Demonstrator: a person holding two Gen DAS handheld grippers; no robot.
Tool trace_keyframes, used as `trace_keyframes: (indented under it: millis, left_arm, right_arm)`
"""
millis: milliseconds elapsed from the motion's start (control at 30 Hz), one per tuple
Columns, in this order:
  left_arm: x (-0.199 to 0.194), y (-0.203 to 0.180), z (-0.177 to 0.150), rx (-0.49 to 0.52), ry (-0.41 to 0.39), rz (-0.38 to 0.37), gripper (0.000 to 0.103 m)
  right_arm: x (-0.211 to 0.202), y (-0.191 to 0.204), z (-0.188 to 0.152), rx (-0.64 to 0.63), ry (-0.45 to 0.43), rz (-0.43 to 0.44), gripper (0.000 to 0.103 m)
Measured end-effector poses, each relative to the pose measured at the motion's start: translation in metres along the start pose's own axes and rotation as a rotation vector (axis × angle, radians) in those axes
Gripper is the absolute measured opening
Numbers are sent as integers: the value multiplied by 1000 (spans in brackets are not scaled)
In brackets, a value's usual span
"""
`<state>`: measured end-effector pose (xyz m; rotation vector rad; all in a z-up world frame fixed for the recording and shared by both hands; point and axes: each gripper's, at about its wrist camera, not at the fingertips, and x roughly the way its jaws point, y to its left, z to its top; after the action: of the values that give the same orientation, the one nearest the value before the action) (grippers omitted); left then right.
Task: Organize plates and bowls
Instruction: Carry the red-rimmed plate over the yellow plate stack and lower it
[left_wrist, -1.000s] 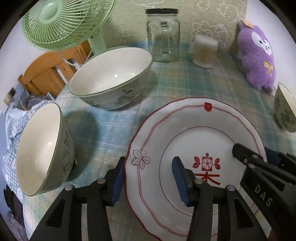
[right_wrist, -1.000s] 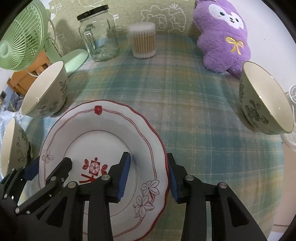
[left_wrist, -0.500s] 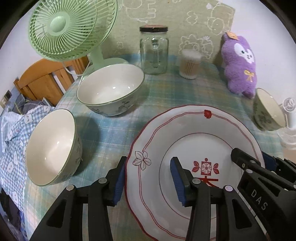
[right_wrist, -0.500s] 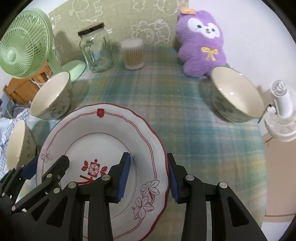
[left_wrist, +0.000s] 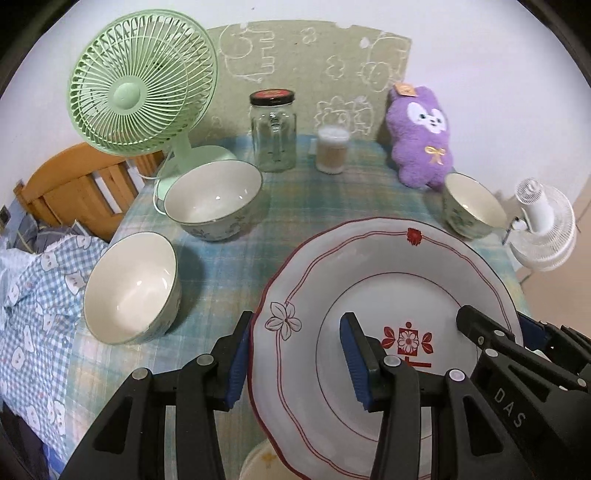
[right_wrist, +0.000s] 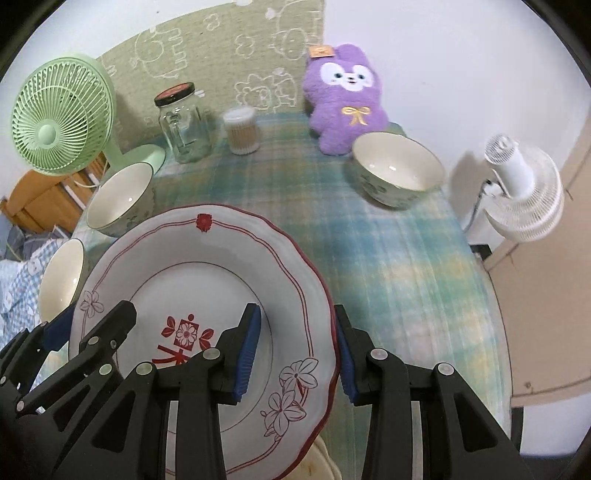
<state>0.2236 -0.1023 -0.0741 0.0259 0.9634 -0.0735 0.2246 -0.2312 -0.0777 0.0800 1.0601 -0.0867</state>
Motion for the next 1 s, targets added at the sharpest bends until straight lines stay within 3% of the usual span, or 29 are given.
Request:
trace_keyframes:
  millis: [633, 1000]
  left_arm:
    - [-19, -4, -85, 115, 97, -97, 46]
    - [-16, -12, -118, 169, 137, -123, 46]
  right_arm:
    - [-28, -7, -106, 73, 80, -104, 42]
    - [-29, -13, -135, 99, 103, -143, 42]
